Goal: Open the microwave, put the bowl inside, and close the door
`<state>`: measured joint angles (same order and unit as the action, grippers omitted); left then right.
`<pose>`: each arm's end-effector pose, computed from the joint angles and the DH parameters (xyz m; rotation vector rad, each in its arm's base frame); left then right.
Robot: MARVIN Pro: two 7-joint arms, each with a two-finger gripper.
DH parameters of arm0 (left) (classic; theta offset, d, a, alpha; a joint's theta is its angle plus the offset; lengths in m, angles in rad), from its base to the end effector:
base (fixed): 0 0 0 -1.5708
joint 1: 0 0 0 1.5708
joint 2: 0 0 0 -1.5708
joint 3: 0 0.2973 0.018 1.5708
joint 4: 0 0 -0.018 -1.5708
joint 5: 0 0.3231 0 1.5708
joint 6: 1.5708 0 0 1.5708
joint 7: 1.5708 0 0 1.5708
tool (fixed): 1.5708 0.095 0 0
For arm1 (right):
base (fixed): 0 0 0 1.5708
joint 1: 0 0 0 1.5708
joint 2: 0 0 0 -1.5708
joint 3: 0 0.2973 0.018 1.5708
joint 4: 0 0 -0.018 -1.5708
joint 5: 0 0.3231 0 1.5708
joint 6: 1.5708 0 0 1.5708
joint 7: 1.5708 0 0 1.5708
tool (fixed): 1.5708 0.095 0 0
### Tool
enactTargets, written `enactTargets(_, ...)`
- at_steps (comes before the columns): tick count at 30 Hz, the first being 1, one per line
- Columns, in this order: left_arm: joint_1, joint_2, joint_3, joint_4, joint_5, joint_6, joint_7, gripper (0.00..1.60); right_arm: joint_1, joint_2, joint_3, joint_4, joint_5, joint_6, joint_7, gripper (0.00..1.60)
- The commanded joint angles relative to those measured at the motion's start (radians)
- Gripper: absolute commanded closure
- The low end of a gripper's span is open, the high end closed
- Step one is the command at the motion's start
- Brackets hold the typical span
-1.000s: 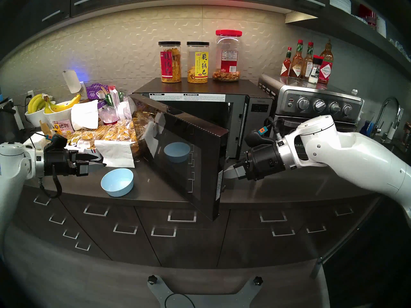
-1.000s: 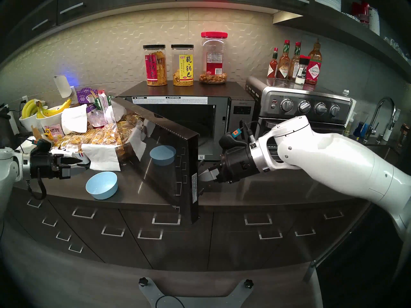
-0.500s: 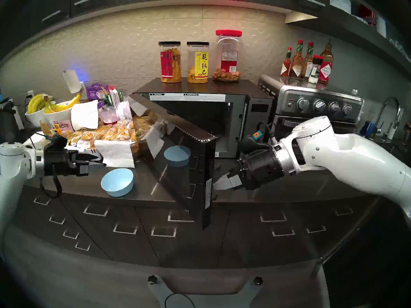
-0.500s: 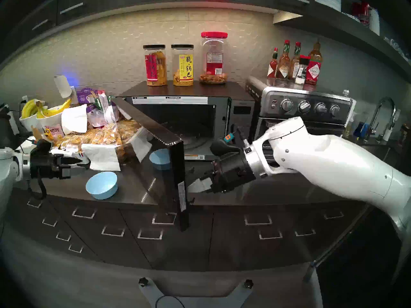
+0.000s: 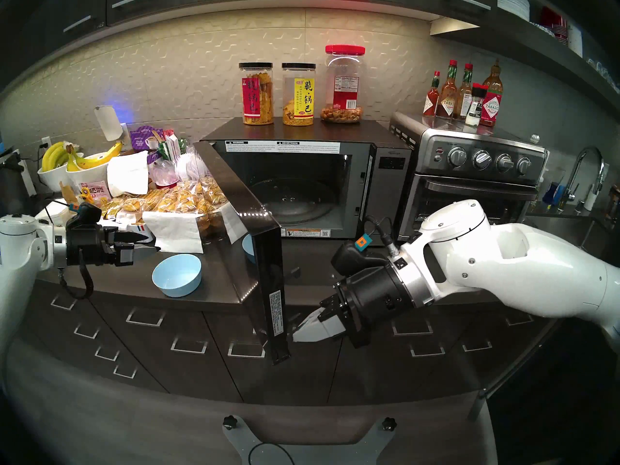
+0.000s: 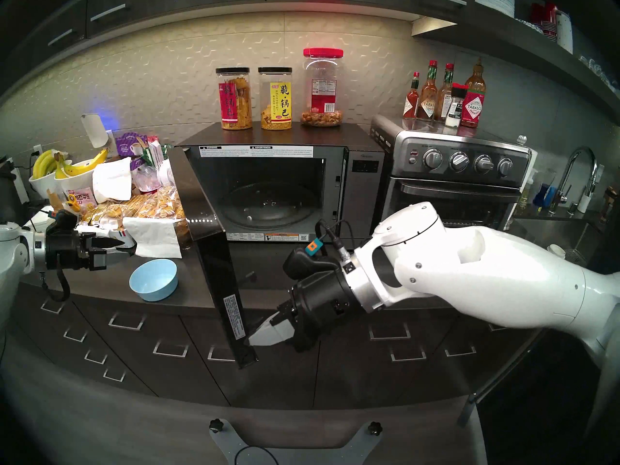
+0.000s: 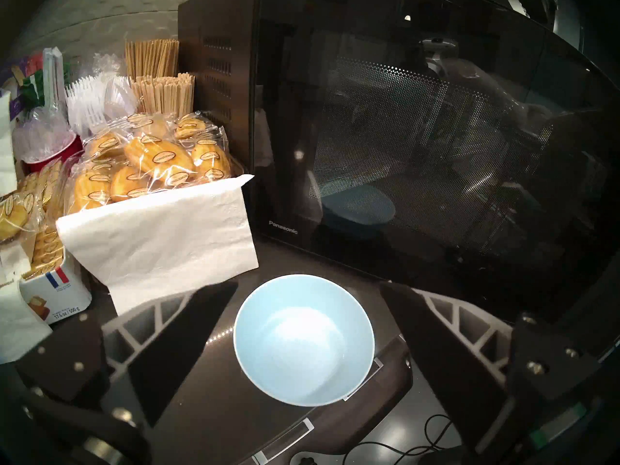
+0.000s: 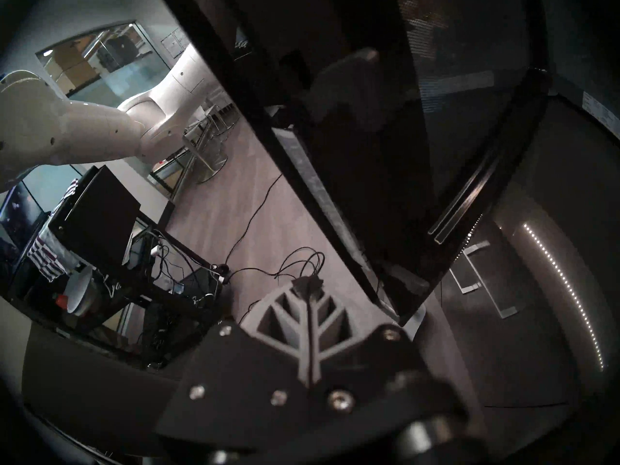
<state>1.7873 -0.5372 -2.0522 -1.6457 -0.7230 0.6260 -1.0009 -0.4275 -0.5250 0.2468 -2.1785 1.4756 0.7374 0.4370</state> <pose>0.3568 0.2753 -0.1207 2.2619 -0.6692 1.3194 0.2979 0.1116 -0.1136 -1.7675 -1.2643 -0.5180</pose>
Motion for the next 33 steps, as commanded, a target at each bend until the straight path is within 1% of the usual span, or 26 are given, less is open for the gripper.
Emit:
enactTargets(1,-0.006,0.004,-0.015,-0.006,-0.002,0.000,0.000,0.00,0.003,-0.083,0.010,-0.032,0.021,-0.014,-0.057,1.60)
enactTargets(7,-0.006,0.004,-0.016,-0.006,-0.002,0.001,0.001,0.00,0.005,-0.091,0.014,-0.023,0.026,-0.010,-0.091,1.60)
enactTargets(12,-0.006,0.004,-0.016,-0.006,-0.002,0.001,0.001,0.00,0.011,-0.068,0.014,0.008,0.010,-0.005,-0.074,1.60)
enactTargets(22,-0.006,0.004,-0.015,-0.006,-0.002,0.000,0.000,0.00,0.038,0.028,0.038,0.054,-0.013,0.008,0.019,1.60)
enactTargets(33,-0.006,0.005,-0.015,-0.005,-0.002,0.000,0.000,0.00,0.057,0.097,0.057,0.143,-0.054,0.021,0.143,1.60)
